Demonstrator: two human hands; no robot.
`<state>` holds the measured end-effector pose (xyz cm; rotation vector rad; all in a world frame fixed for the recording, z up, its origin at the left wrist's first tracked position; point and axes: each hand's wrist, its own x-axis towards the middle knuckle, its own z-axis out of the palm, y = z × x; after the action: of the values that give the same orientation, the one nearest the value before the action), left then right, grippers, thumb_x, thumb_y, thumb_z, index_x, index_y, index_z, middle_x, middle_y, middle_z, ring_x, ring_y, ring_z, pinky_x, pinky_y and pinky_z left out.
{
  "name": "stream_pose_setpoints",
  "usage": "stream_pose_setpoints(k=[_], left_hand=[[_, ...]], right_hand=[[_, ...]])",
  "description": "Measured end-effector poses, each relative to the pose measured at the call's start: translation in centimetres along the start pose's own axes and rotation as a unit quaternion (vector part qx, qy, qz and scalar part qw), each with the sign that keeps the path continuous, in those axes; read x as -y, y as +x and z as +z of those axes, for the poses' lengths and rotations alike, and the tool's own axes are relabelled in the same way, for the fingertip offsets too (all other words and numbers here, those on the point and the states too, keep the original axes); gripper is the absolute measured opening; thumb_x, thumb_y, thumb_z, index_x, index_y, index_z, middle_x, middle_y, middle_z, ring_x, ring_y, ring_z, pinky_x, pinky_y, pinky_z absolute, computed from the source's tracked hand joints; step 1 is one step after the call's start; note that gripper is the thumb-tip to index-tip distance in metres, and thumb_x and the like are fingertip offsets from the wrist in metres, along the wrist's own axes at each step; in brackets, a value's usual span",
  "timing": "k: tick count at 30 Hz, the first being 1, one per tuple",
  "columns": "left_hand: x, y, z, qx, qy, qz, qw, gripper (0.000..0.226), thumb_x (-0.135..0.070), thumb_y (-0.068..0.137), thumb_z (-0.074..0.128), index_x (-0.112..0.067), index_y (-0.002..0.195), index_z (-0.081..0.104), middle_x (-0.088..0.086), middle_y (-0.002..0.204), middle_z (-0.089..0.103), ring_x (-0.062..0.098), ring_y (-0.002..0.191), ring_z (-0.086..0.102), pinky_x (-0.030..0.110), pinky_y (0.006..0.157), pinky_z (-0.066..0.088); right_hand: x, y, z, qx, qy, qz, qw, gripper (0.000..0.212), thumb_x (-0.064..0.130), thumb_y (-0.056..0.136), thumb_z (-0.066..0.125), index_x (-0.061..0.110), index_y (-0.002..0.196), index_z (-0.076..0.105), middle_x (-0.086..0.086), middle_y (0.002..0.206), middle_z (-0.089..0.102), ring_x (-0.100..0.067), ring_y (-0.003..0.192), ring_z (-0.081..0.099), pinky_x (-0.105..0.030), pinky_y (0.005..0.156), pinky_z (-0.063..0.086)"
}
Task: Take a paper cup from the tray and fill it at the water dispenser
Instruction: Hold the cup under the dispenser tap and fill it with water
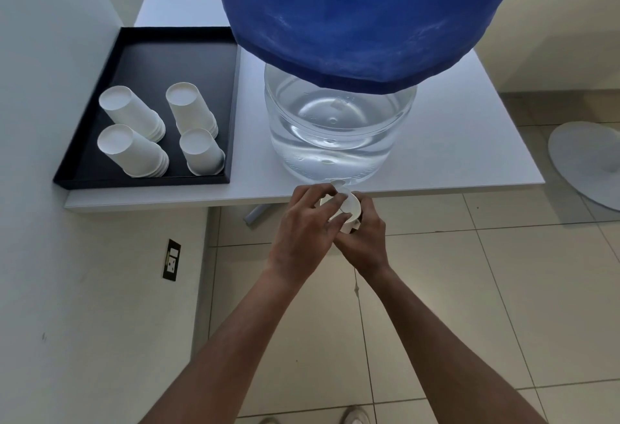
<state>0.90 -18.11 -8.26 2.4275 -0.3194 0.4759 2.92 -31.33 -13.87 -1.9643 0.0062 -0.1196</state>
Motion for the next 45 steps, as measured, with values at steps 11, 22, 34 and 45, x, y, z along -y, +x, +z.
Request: stream_pose_setpoints(k=[11,22,34,45], left_hand=[[-0.3,2.3,-1.0,0.010,-0.016,0.029,0.999,0.017,-0.010,0.093,0.075,-0.002,0.107,0.080,0.013,0.097,0.075,0.033,0.091,0.070,0.043,0.072,0.062],[-0.7,3.3,-1.6,-0.037,-0.102,-0.036,0.993,0.011,-0.008,0.094,0.073,-0.002,0.096,0.083,0.011,0.088,0.078,0.025,0.077,0.073,0.043,0.070,0.060],[-0.3,3.5,-1.7,-0.021,-0.099,-0.064,0.993,0.011,-0.014,0.093,0.076,-0.009,0.096,0.085,0.009,0.076,0.075,0.023,0.065,0.067,0.041,0.063,0.057],[-0.2,3.7,-1.5,-0.008,-0.094,-0.071,0.993,0.013,-0.019,0.094,0.073,-0.013,0.090,0.084,0.004,0.063,0.067,0.014,0.056,0.051,0.026,0.057,0.044]], right_hand=[[-0.3,-0.2,-0.2,-0.009,-0.013,-0.006,1.000,0.054,0.023,0.073,0.094,0.013,0.118,0.066,0.004,0.099,0.075,-0.011,0.089,0.073,-0.038,0.078,0.062],[-0.5,-0.4,0.4,-0.018,0.005,0.011,1.000,0.060,0.020,0.071,0.096,0.013,0.121,0.064,-0.001,0.103,0.075,-0.018,0.094,0.074,-0.043,0.078,0.063],[0.0,0.0,0.3,-0.034,0.008,-0.016,0.999,0.061,0.022,0.071,0.096,0.009,0.121,0.064,0.008,0.101,0.071,-0.015,0.092,0.074,-0.044,0.080,0.063],[-0.4,-0.1,0.4,-0.032,0.017,-0.004,0.999,0.060,0.024,0.071,0.096,0.014,0.119,0.062,0.002,0.102,0.074,-0.018,0.092,0.074,-0.049,0.079,0.062]])
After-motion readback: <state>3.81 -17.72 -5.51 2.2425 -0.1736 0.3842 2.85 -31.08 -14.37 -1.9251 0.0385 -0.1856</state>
